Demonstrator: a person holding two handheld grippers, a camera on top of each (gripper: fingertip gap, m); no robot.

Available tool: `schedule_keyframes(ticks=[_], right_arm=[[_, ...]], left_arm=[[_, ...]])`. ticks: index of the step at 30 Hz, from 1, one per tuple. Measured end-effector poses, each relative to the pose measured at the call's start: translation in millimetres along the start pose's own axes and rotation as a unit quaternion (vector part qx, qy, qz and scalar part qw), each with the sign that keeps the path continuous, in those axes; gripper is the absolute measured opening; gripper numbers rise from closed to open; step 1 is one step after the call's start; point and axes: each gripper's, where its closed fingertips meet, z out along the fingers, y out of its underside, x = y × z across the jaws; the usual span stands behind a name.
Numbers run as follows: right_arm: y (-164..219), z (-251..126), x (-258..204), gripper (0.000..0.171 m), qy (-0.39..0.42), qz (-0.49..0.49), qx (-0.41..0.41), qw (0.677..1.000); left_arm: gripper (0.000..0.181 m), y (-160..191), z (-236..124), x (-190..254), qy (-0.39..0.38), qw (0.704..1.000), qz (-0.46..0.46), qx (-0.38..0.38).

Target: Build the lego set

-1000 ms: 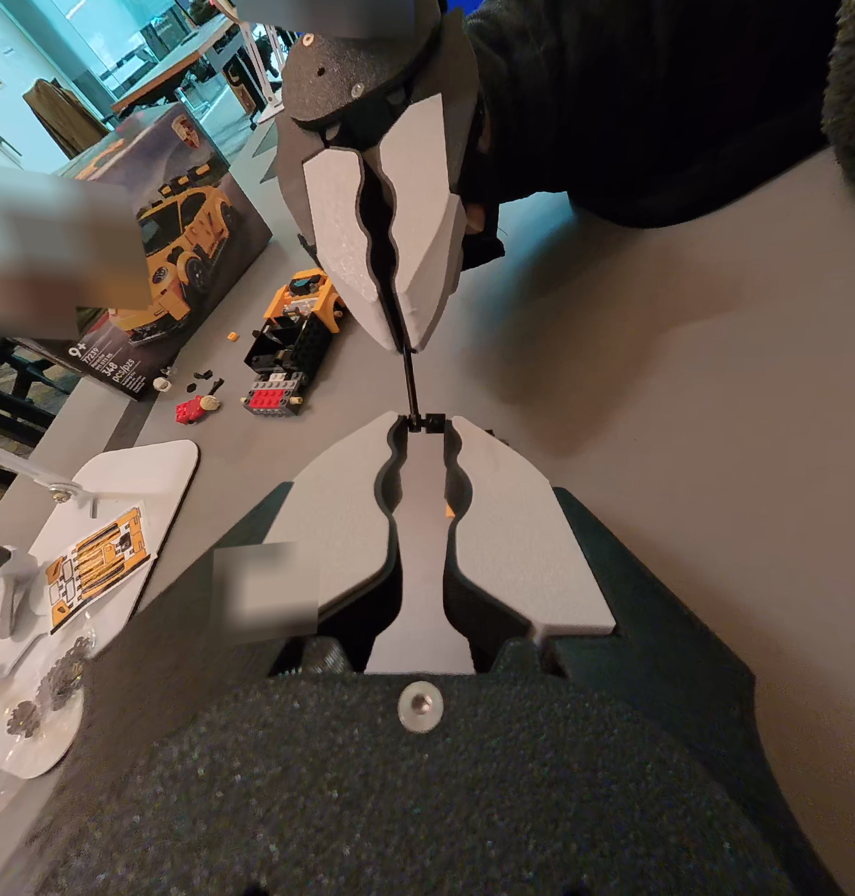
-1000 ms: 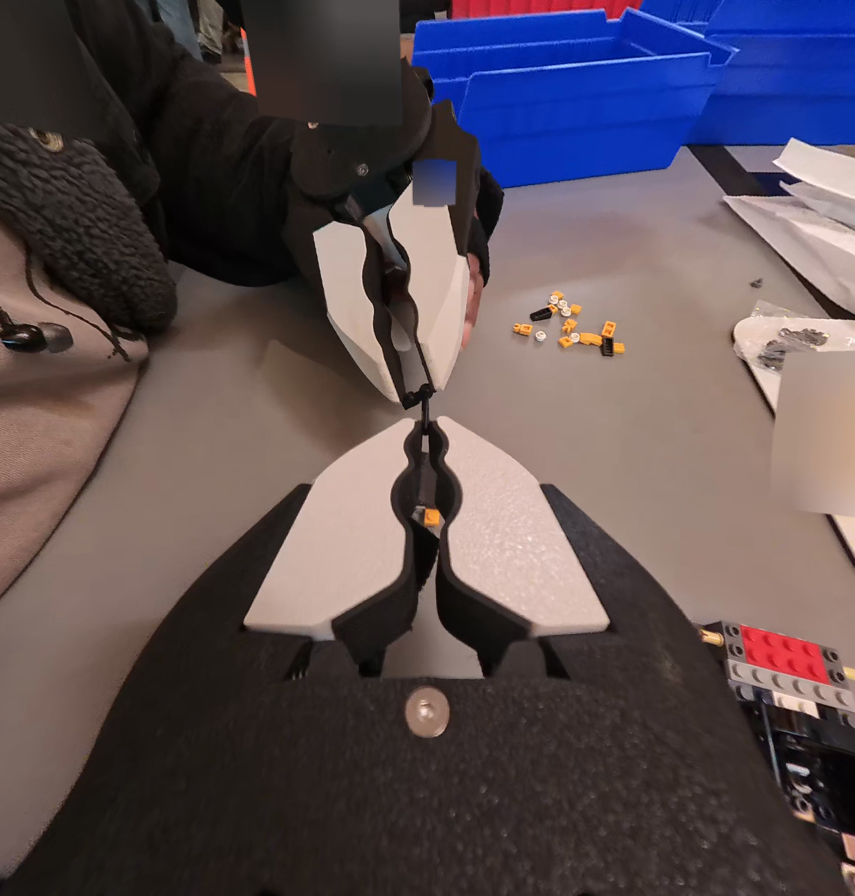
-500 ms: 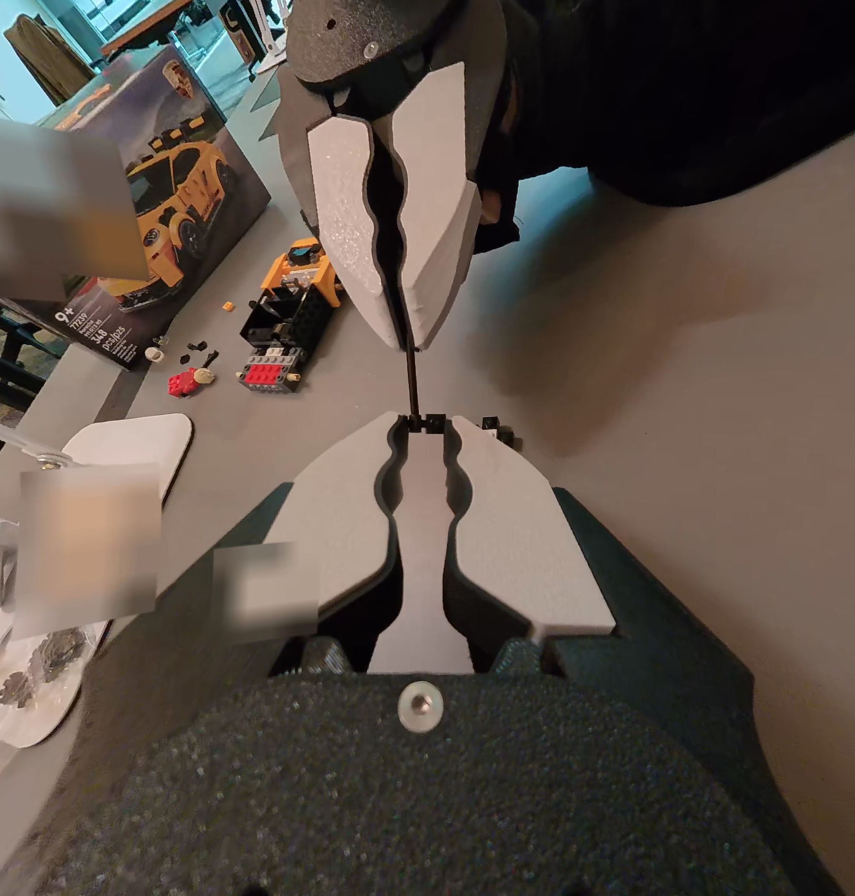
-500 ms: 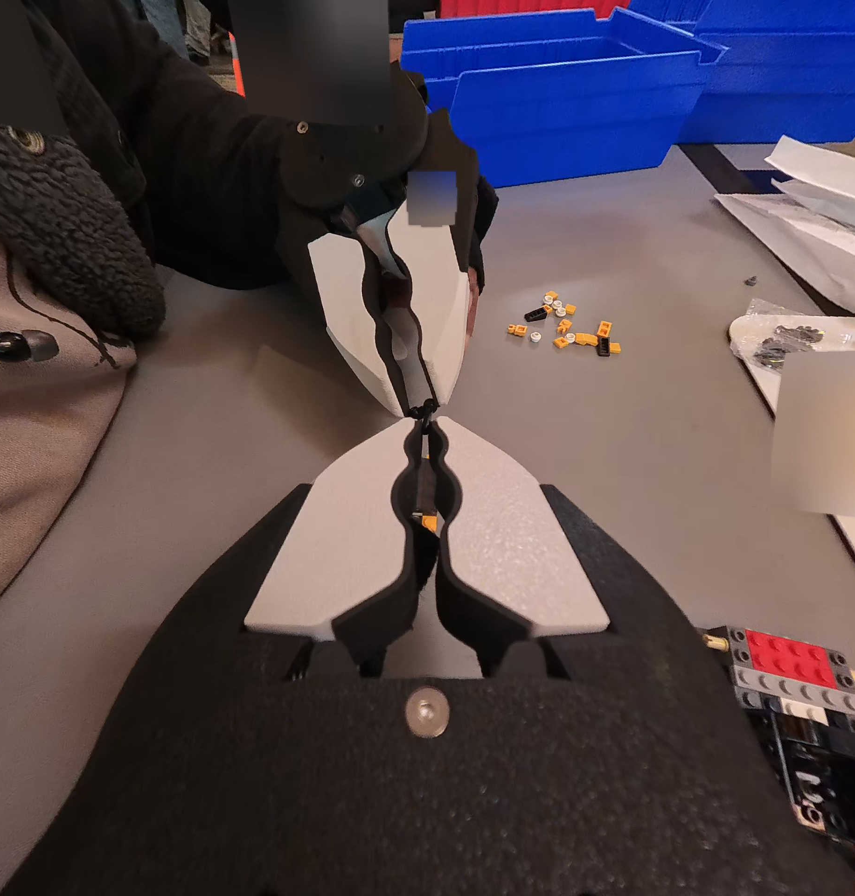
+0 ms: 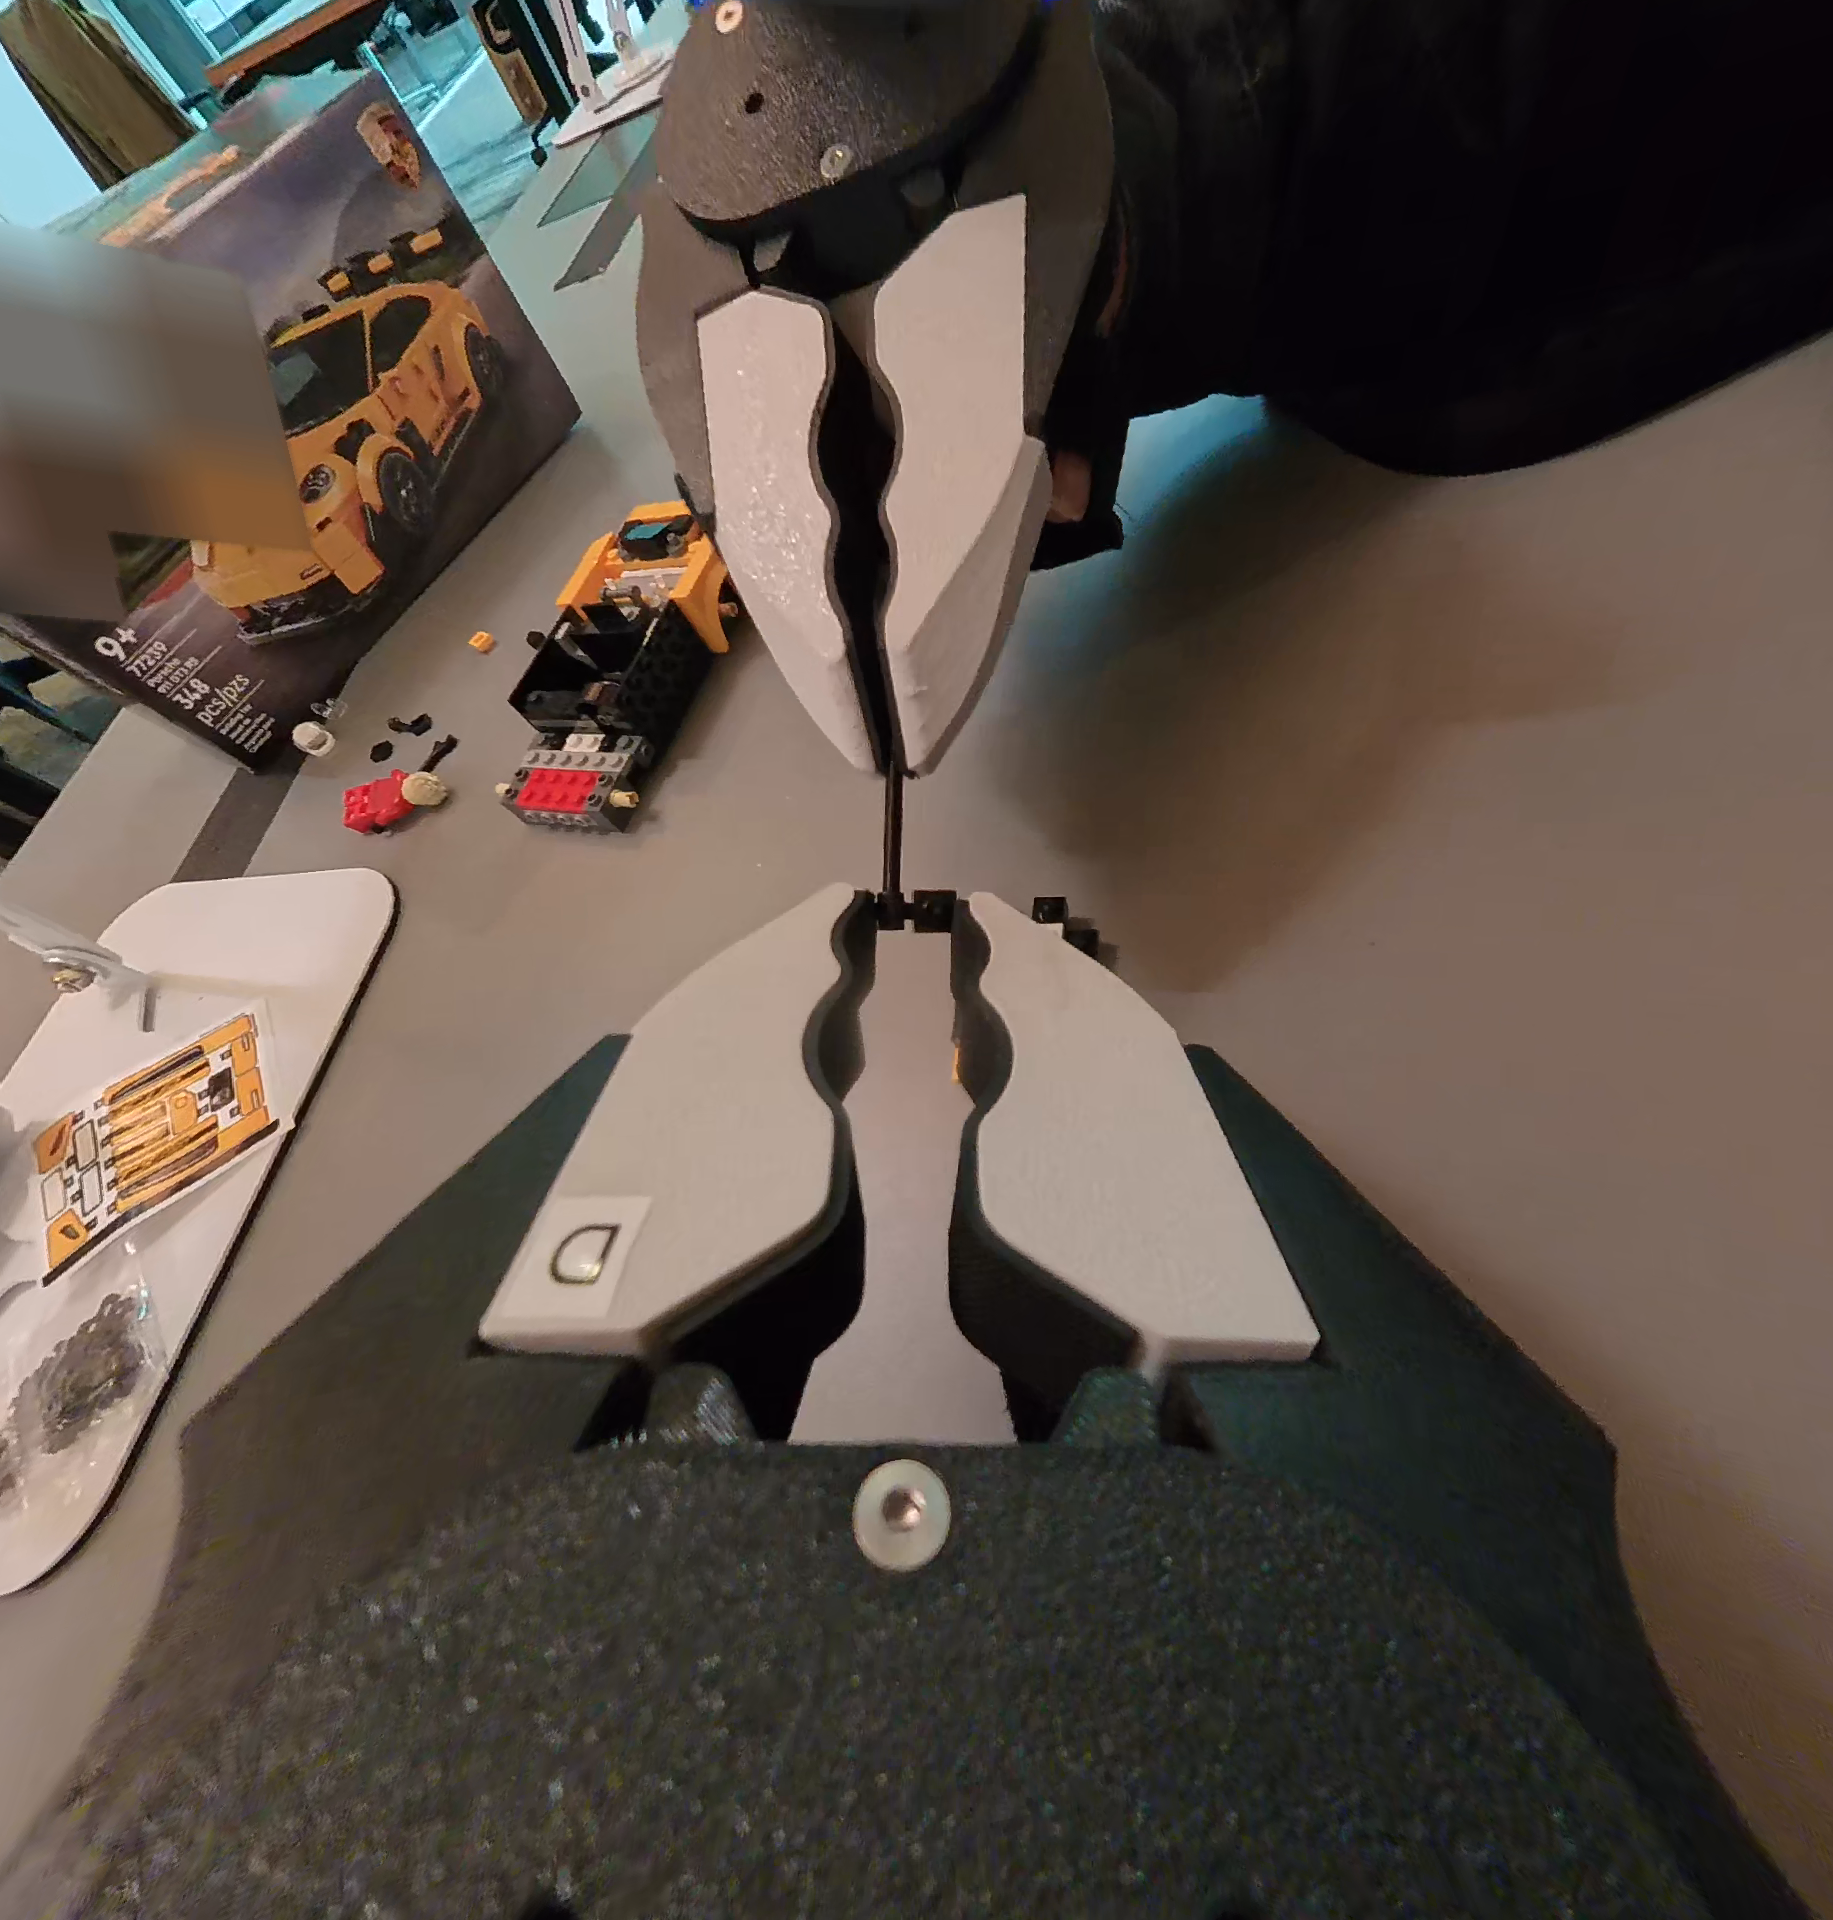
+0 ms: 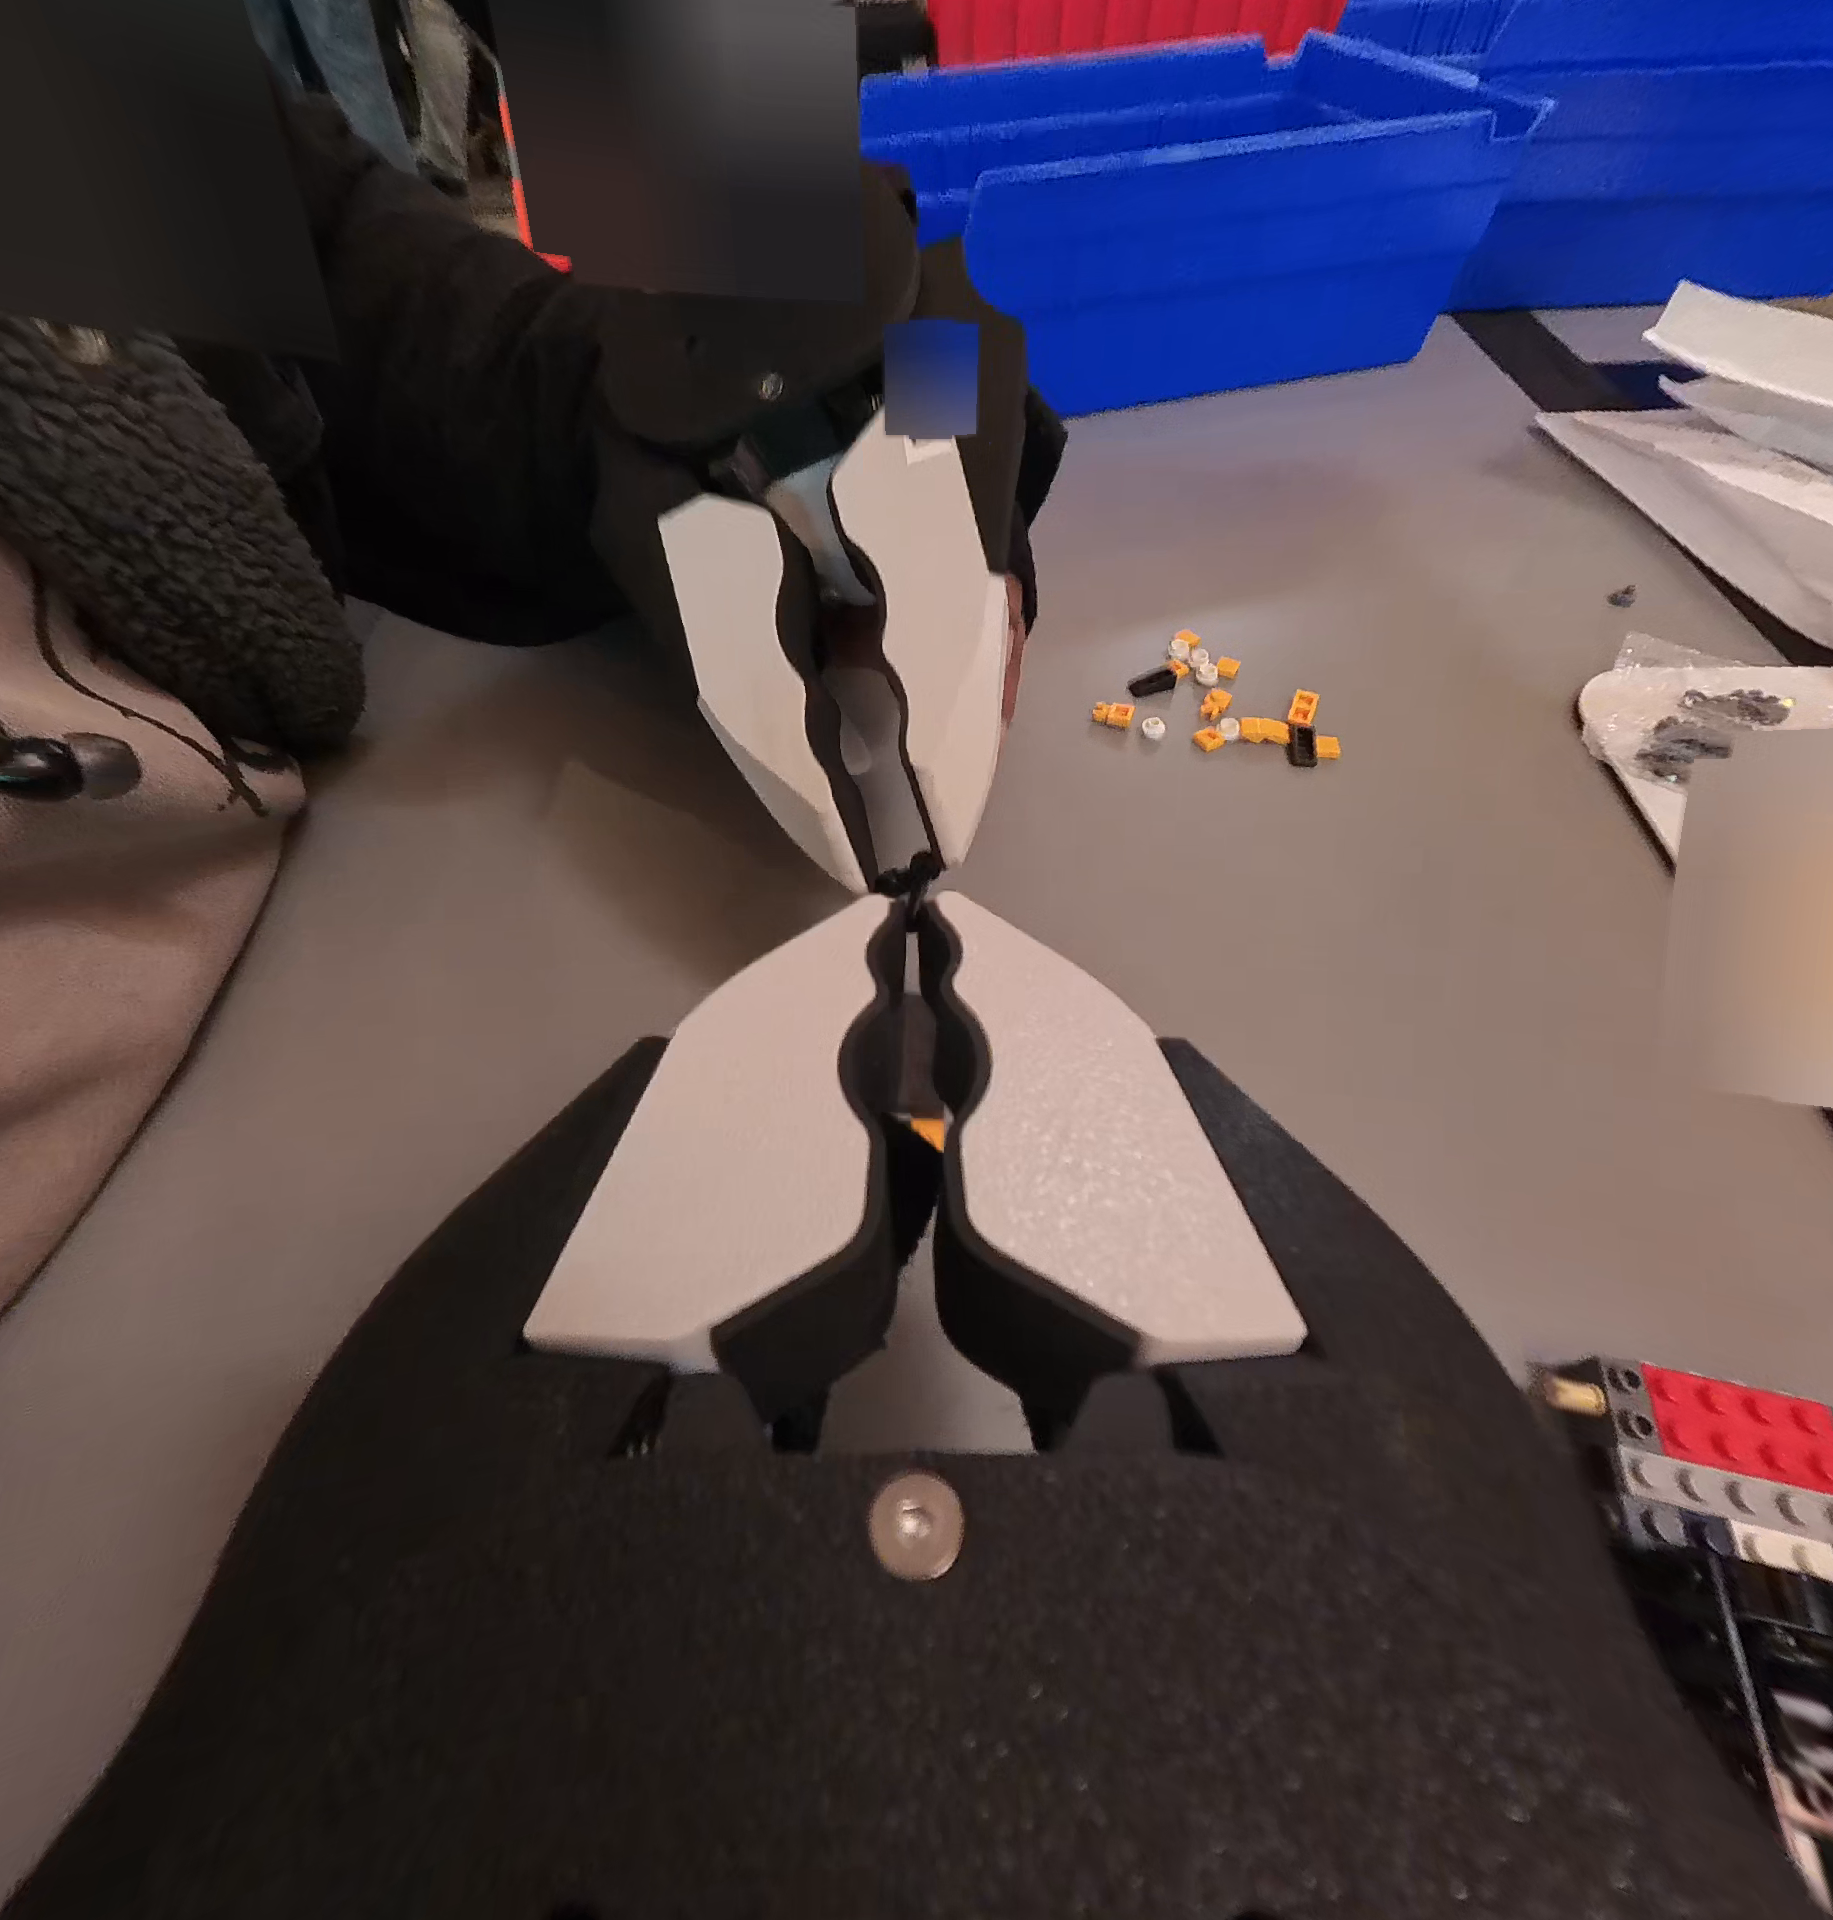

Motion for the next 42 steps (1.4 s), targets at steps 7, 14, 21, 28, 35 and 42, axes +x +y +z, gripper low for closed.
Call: schedule_keyframes(ticks=[7,14,21,28,35,42], right_arm=[[-3.0,0.1,-1.5,0.002,-0.002,-0.002,0.003,1.000],[-4.8,-3.0,2.3,0.002,0.004,0.004,0.012,1.000],[-1.7,-2.8,5.9,0.007,0.009,0.010,0.010,1.000],[5.5,0.0,9.5,0.016,0.014,0.018,-0.007,1.000],[14.1,10.2,7.3,0.005,0.011,0.023,-0.026,0.999],[-1.5,6.2,7.1,0.003,-0.009,0.050,0.039,0.998]], left_arm=[[0.013,-1.3,1.0,2.9,0.006,1.000,0.001,0.000],[0.014,-5.1,-2.5,-2.4,-0.002,1.000,-0.001,0.013],[0.014,-1.7,-2.3,-4.5,-0.006,1.000,-0.001,0.005],[0.014,4.9,-1.0,-5.8,-0.013,1.000,0.008,-0.018],[0.014,8.2,3.8,-1.2,-0.006,0.999,0.014,-0.045],[0.014,-4.6,-2.7,-5.8,-0.008,1.000,-0.015,-0.006]])
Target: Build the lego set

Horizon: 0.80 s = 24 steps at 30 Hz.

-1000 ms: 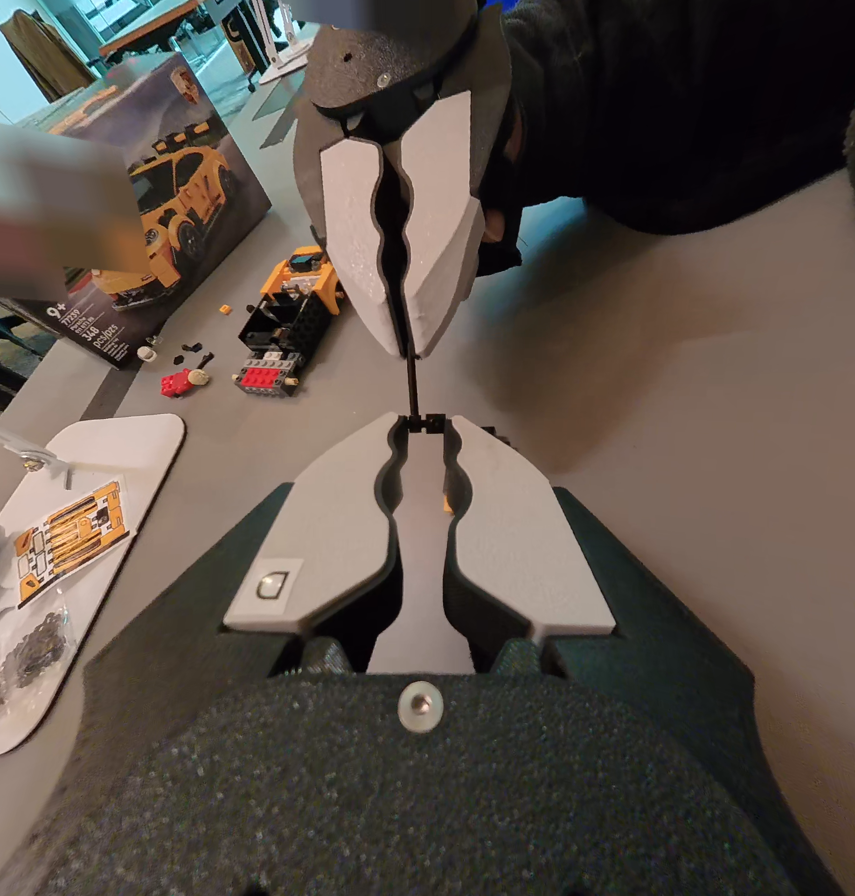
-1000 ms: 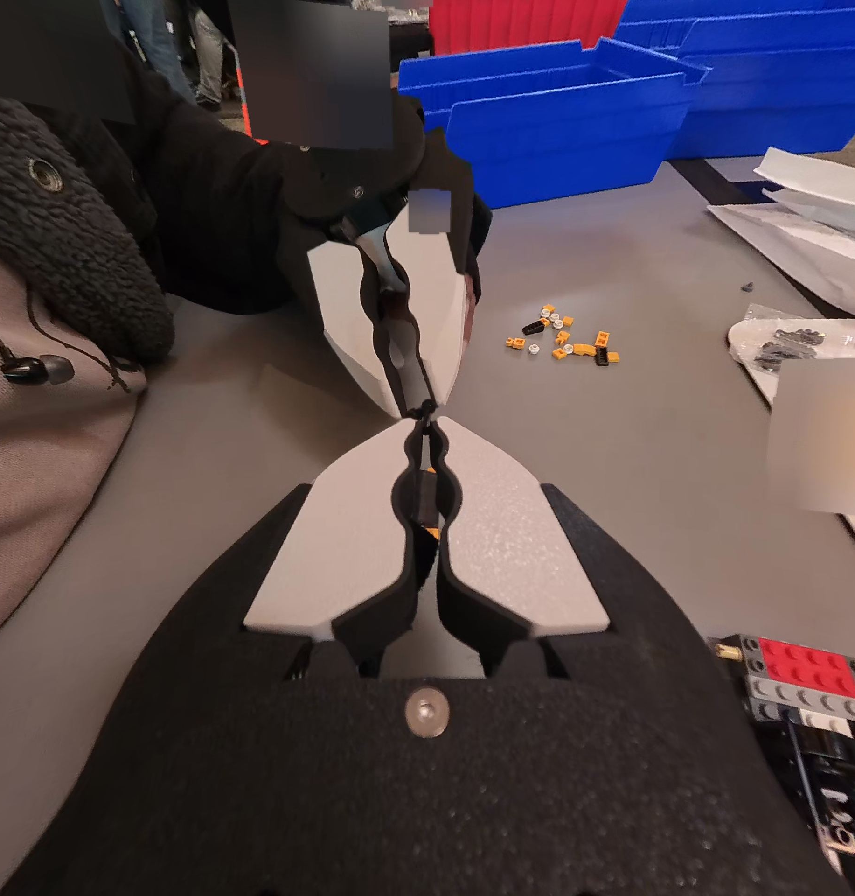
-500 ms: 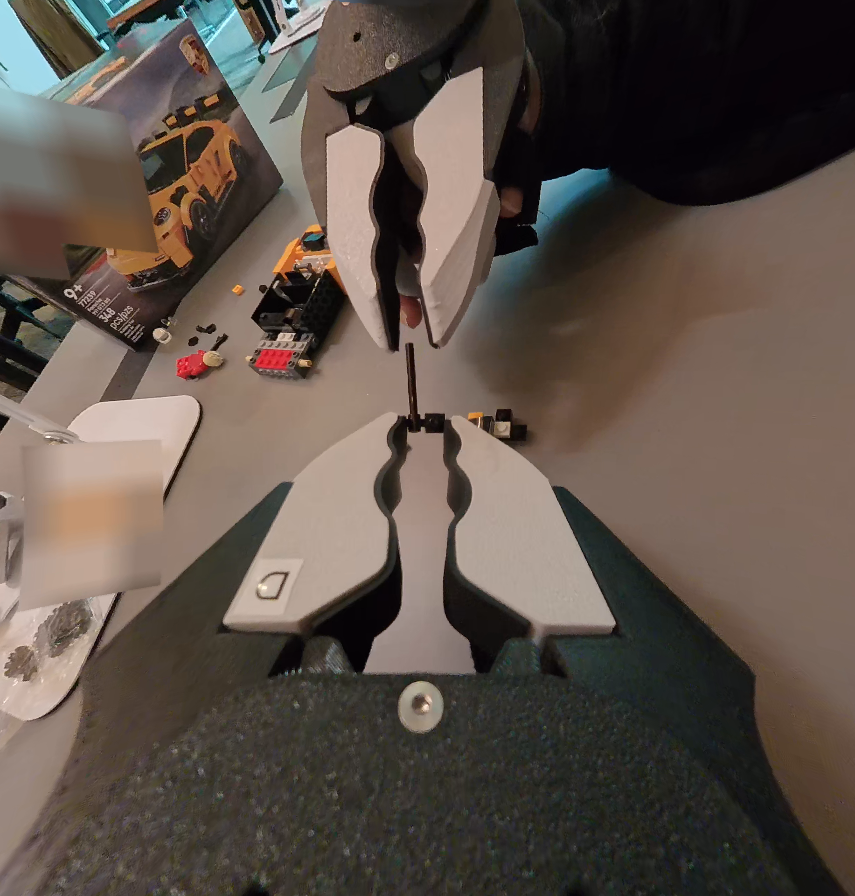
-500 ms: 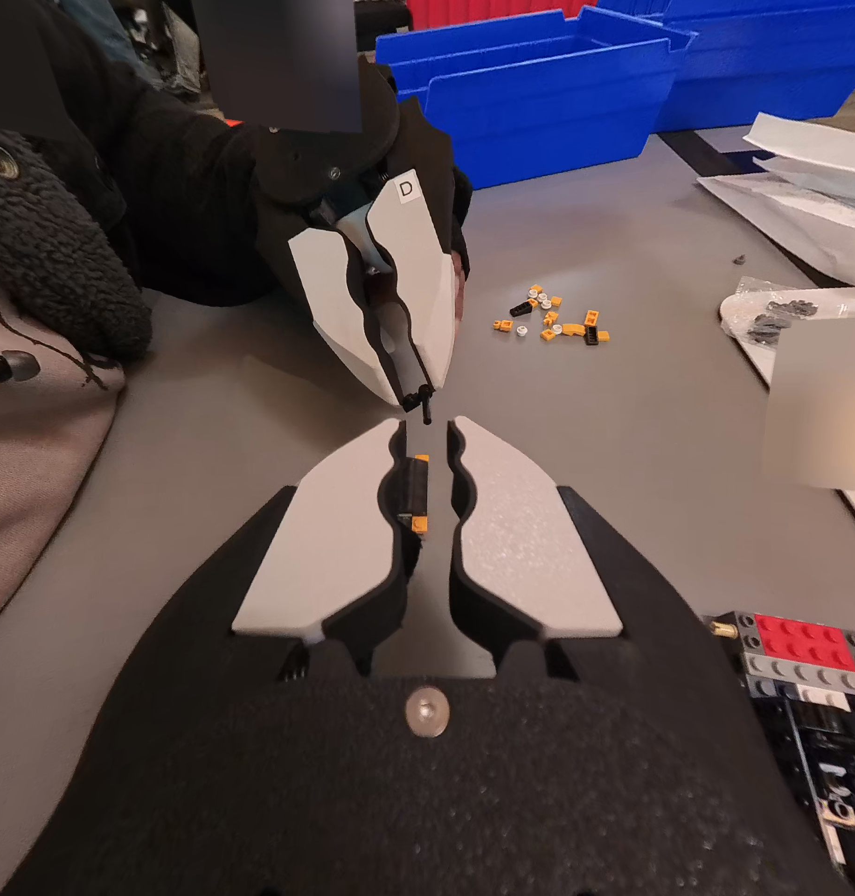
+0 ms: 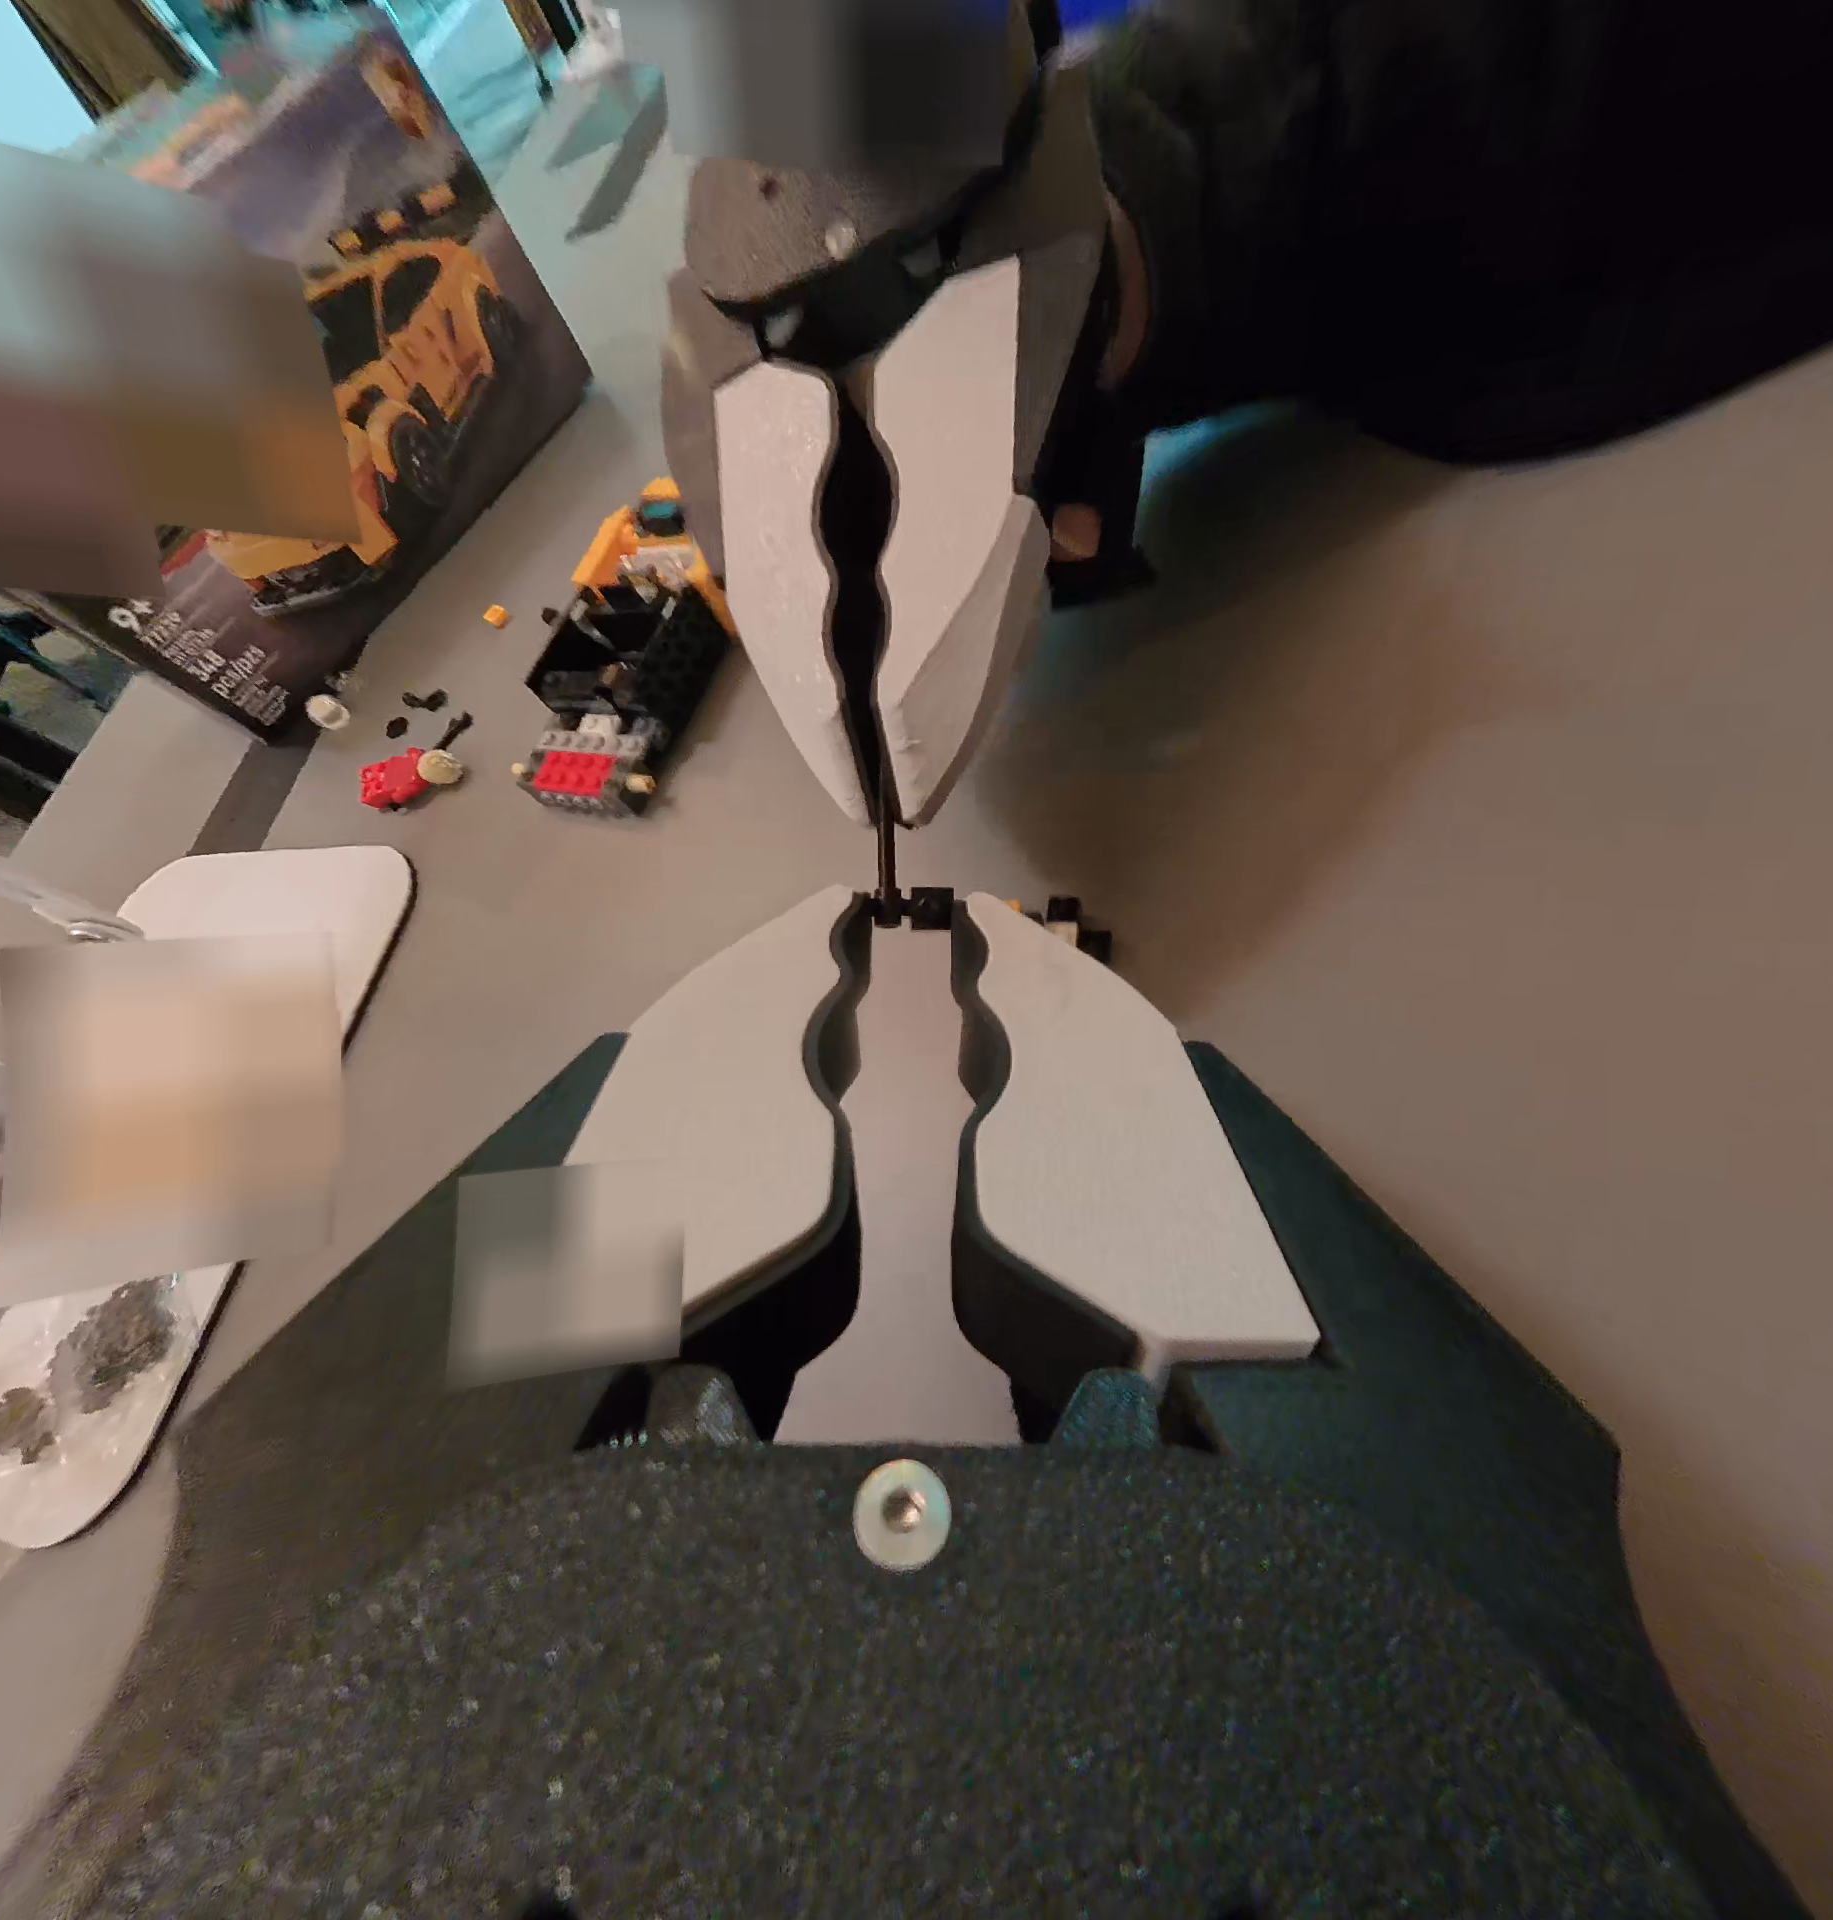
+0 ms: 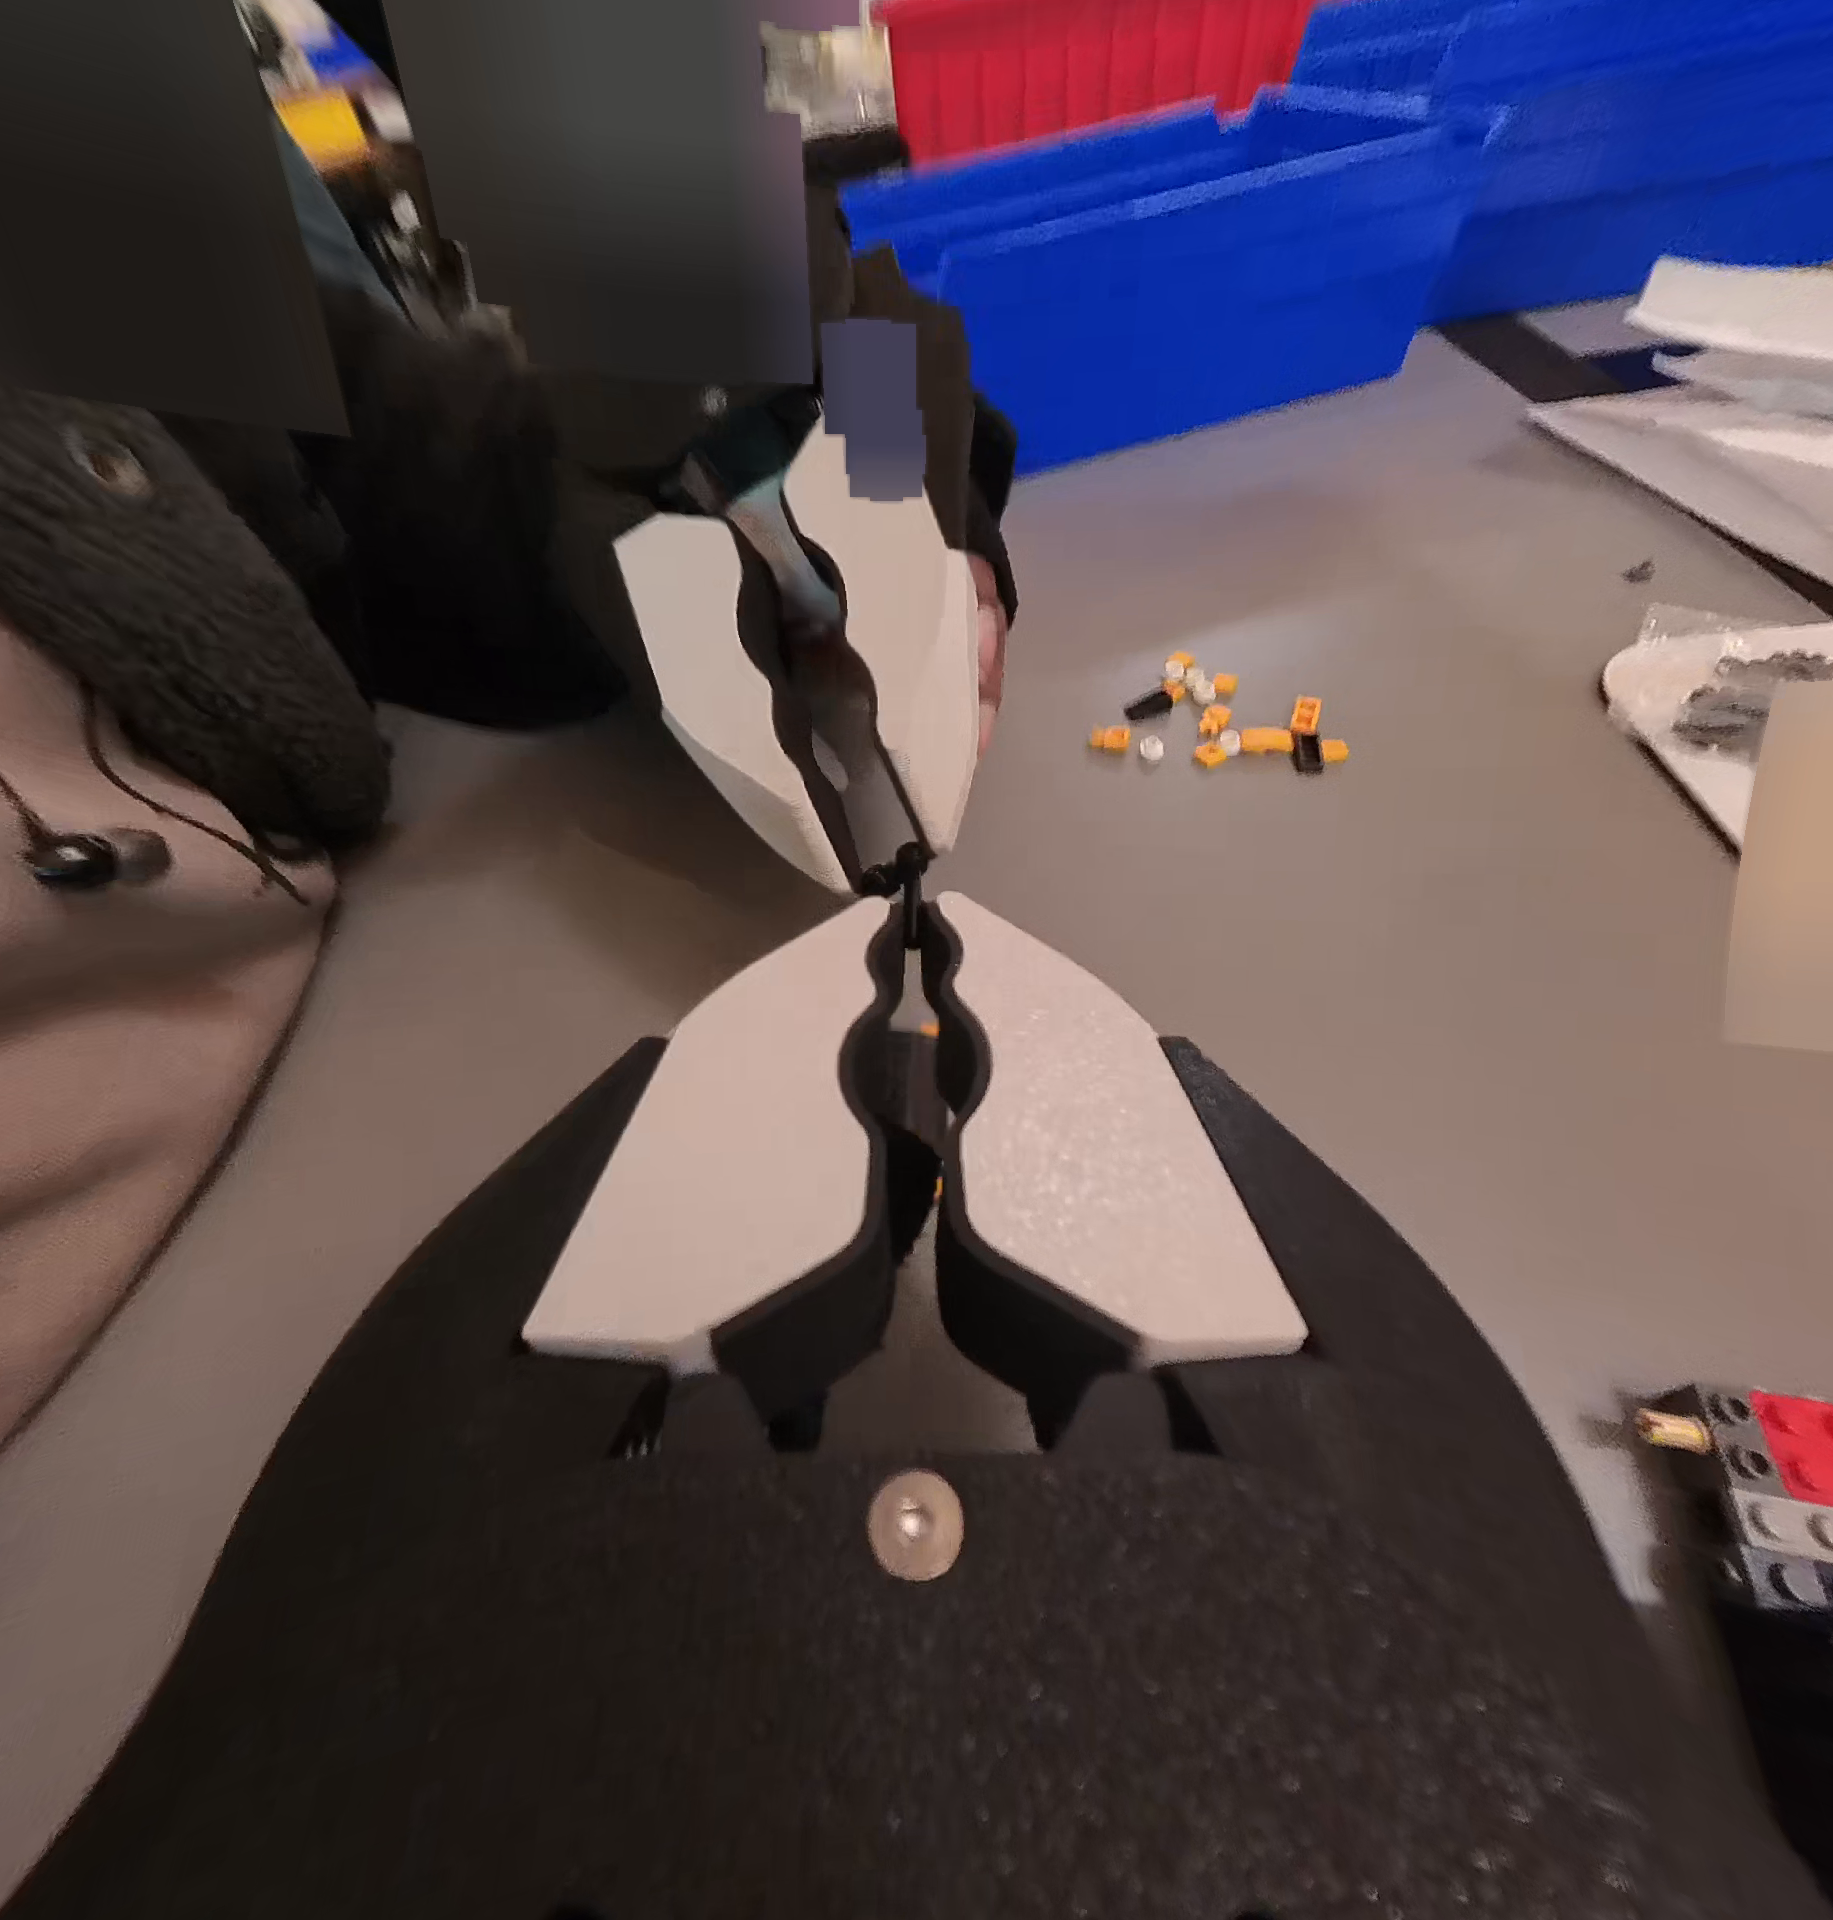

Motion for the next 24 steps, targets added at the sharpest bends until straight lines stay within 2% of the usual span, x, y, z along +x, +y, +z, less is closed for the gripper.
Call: schedule_keyframes(ticks=[4,9,12,19,24], right_arm=[[-29.9,-13.5,-3.0,0.003,-0.017,0.013,0.098,0.995],[-46.1,-19.6,-11.6,0.003,-0.019,-0.022,0.143,0.989],[-48.5,-20.6,-14.1,0.003,-0.017,-0.040,0.151,0.988],[-49.0,-19.3,-17.2,0.003,0.000,-0.085,0.141,0.986],[-48.0,-17.7,-17.2,0.003,0.018,-0.112,0.127,0.985]], left_arm=[[0.020,-23.8,-12.5,-11.3,0.019,0.989,-0.115,0.095],[0.022,-45.0,-21.9,-11.1,0.120,0.930,-0.292,0.188],[0.007,-53.3,-25.6,-5.3,0.163,0.906,-0.329,0.210],[0.008,-58.8,-26.7,-3.9,0.200,0.868,-0.390,0.232],[0.005,-55.5,-24.5,-4.7,0.193,0.869,-0.398,0.221]])
